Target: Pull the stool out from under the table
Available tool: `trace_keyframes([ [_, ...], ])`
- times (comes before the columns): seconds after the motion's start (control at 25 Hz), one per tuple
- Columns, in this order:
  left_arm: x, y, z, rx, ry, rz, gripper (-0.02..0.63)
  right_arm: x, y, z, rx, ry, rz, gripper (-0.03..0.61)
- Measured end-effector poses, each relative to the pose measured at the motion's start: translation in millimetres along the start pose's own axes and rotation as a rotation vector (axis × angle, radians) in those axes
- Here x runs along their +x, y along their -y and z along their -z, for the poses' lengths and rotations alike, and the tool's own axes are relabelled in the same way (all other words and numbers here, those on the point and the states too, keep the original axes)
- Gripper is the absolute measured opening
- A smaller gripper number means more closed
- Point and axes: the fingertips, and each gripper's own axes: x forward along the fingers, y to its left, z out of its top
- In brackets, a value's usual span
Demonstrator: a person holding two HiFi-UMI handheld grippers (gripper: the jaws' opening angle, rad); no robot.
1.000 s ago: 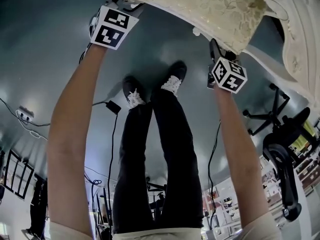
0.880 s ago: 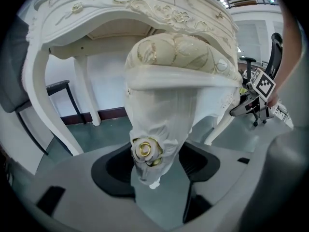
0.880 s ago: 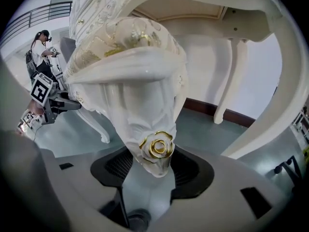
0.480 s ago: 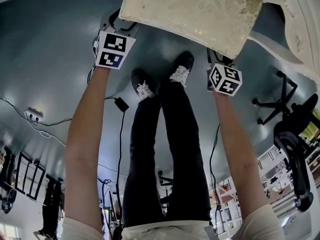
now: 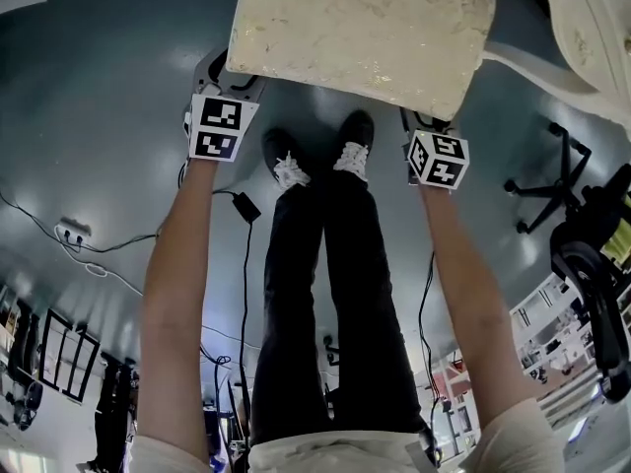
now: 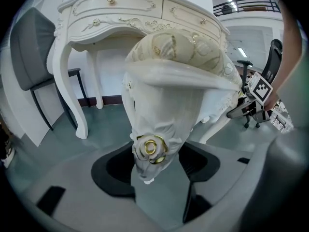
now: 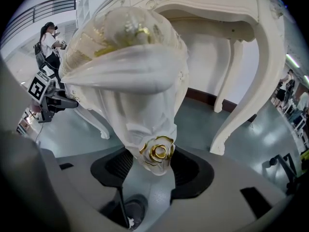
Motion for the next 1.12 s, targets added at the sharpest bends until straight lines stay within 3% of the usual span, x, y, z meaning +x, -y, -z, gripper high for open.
trace_keyframes([
  [0.56,-39,31,47,-0.043,-0.019,-0.007,0.281,-24,-20,40,-0.039,0.013,-0.025,0.270],
  [0.76,-52,35,62,-0.064,-0.023,-0.051,0.281,-31,-29,50,-0.055,0.007,-0.035,0.270],
  [1.12,-85,83,104,-0.117,-0.033,-0.065,0.281,-61,-35,101,-0.088,-0.034,-0.062,0.270],
])
